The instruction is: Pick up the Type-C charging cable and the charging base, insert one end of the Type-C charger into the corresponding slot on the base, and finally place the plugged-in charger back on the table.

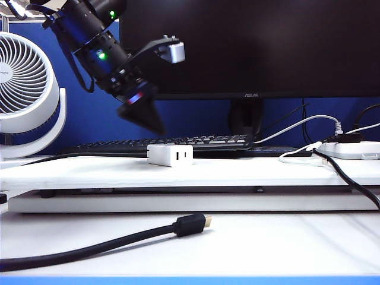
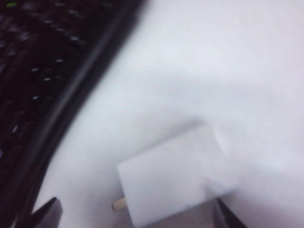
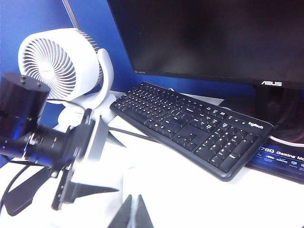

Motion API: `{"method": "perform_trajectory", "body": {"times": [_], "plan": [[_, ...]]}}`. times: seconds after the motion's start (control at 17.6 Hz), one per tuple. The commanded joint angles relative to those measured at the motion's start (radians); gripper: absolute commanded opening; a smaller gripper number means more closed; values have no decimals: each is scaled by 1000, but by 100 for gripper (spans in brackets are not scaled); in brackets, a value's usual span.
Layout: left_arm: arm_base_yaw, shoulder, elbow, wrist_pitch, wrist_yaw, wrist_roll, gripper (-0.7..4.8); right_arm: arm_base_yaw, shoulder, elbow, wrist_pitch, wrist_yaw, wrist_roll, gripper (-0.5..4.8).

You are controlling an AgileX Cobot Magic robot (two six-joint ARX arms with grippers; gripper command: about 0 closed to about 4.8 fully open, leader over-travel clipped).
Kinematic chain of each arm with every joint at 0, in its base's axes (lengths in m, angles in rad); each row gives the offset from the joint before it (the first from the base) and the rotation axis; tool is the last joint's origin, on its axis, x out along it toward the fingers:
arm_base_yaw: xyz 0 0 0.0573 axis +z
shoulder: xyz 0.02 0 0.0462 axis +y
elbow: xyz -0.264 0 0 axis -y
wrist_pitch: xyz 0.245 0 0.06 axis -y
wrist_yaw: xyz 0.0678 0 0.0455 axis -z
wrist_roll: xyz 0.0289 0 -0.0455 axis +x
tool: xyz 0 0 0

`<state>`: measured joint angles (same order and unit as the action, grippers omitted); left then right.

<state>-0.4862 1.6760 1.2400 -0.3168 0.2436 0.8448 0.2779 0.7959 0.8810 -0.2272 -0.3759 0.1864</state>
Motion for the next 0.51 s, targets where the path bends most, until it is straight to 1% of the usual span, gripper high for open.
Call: {"method": "perform_trajectory", "body": {"times": [0.06, 0.11, 0.17, 0.28, 0.34, 0.4, 0.51], "plan": [[0, 1, 6, -3, 10, 116, 479, 0, -3, 6, -10, -2, 1, -6], [0, 3, 6, -3, 33, 174, 479, 0, -3, 6, -20, -2, 1, -6], [0, 8, 6, 0, 46, 198, 479, 0, -3, 6, -22, -5, 1, -6], [0, 32, 7, 3, 60, 207, 479, 0, -3, 6, -23, -5, 1, -6], [0, 52, 7, 3, 61, 207, 477, 0, -3, 6, -23, -5, 1, -6], [0, 72, 7, 0, 60, 206, 463, 0, -3, 6, -23, -10, 1, -6], [0, 98, 7, -3, 52, 204, 462, 0, -3, 6, -24, -12, 2, -6]]}}
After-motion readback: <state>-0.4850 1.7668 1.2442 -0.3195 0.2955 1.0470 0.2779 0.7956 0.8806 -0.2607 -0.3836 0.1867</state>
